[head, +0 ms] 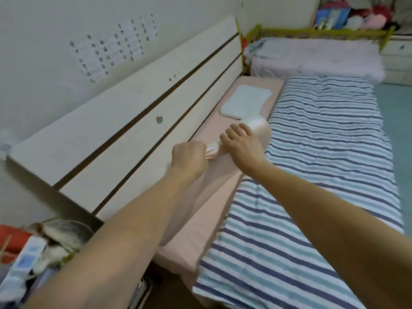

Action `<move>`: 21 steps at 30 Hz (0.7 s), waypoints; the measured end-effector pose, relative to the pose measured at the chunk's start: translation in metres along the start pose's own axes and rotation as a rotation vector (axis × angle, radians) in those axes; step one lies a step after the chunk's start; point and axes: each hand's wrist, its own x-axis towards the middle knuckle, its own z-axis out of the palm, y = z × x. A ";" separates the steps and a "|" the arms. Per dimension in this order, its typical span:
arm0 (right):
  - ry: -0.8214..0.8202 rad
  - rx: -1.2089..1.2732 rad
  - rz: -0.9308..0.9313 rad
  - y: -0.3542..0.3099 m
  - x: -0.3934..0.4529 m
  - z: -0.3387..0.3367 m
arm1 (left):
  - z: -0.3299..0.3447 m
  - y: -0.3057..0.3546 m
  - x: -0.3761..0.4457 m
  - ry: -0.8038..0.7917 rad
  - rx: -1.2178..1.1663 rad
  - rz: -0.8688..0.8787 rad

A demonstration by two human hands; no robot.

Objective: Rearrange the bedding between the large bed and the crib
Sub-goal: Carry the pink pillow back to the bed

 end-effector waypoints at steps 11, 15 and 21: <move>-0.325 -0.047 0.165 0.066 0.106 0.132 | 0.110 -0.002 0.169 -0.068 -0.362 -0.081; -0.307 -0.074 0.141 0.065 0.132 0.192 | 0.158 -0.018 0.214 -0.210 -0.564 -0.185; -0.436 -0.104 -0.034 0.049 0.163 0.293 | 0.275 -0.054 0.257 -0.389 -0.856 -0.253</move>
